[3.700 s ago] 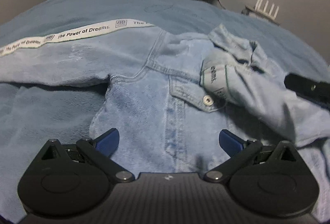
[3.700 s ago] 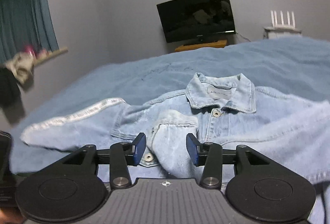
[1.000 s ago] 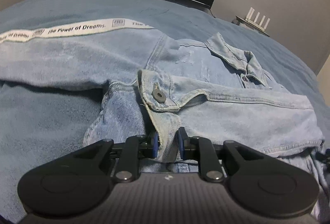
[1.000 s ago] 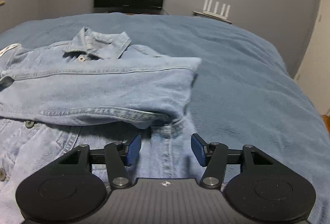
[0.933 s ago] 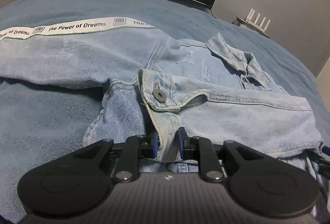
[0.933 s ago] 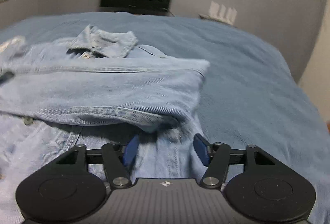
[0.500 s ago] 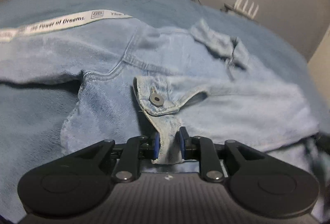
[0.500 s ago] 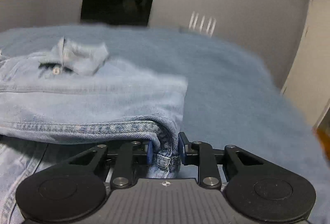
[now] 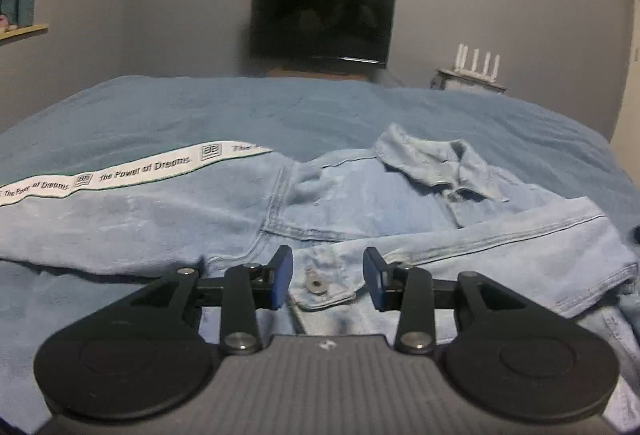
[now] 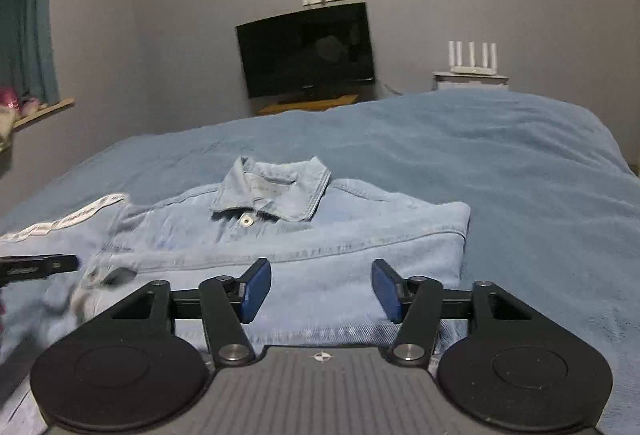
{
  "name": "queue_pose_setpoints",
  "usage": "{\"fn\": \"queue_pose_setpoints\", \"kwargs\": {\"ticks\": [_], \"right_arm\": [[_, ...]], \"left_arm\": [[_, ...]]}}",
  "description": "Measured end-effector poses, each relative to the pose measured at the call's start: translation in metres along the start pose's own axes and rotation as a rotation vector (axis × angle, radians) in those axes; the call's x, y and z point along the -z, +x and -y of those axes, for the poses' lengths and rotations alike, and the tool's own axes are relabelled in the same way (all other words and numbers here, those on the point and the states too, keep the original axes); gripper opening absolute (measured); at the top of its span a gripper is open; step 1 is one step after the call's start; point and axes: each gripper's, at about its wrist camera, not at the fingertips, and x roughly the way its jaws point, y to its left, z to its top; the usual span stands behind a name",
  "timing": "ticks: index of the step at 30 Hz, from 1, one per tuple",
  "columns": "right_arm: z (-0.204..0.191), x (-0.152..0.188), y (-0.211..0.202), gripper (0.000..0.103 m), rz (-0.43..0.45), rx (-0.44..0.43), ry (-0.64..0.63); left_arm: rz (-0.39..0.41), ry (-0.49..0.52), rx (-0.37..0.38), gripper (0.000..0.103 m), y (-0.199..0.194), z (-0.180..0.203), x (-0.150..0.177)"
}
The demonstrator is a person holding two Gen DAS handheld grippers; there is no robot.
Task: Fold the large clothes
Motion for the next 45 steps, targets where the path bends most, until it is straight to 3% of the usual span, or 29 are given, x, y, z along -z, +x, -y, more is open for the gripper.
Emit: {"fn": "queue_pose_setpoints", "kwargs": {"ticks": [3,9,17,20,22,23,25,26,28,29,31,34,37,41,45], "right_arm": [[-0.005,0.014,0.026,0.035,-0.066,0.041,-0.009],[0.002,0.042,0.053,0.031,-0.168,0.087,-0.034],[-0.007,0.051,0.064,0.033,-0.146,0.110,-0.051],[-0.009,0.048,0.048,0.054,-0.088,0.084,0.001],[-0.013,0.047,0.043,0.078,-0.043,0.084,0.001],[-0.015,0.046,0.041,0.081,-0.023,0.084,-0.003],[-0.018,0.046,0.039,0.089,-0.011,0.082,-0.007],[-0.019,0.047,0.038,0.089,-0.011,0.083,-0.009],[-0.021,0.049,0.040,0.090,-0.022,0.083,-0.022],[-0.022,0.051,0.041,0.090,-0.029,0.085,-0.033],[-0.027,0.054,0.042,0.090,-0.036,0.090,-0.067],[-0.035,0.057,0.042,0.090,-0.035,0.087,-0.110],[-0.040,0.060,0.041,0.090,-0.035,0.074,-0.138],[-0.047,0.064,0.042,0.090,-0.038,0.077,-0.177],[-0.048,0.066,0.044,0.091,-0.041,0.077,-0.196]], "left_arm": [[-0.068,-0.027,0.098,0.036,0.009,-0.001,0.005],[-0.222,-0.001,0.080,0.036,0.040,0.001,0.028],[-0.225,-0.006,0.074,0.037,0.043,0.000,0.031],[-0.221,-0.023,0.068,0.043,0.039,-0.001,0.027],[-0.211,-0.037,0.069,0.052,0.036,-0.001,0.024],[-0.203,-0.045,0.064,0.062,0.034,-0.001,0.023],[-0.170,-0.074,0.052,0.066,0.025,-0.004,0.015],[-0.141,-0.096,0.059,0.068,0.018,-0.007,0.009],[-0.070,-0.138,0.057,0.081,0.002,-0.019,-0.005],[-0.036,-0.151,0.034,0.089,-0.005,-0.027,-0.011],[0.022,-0.176,-0.072,0.091,-0.017,-0.051,-0.020],[0.014,-0.231,-0.242,0.091,-0.022,-0.102,-0.024],[-0.005,-0.363,-0.363,0.091,-0.024,-0.157,-0.014],[-0.019,-0.568,-0.420,0.091,-0.019,-0.210,0.007],[0.005,-0.575,-0.480,0.091,-0.010,-0.231,0.018]]}}
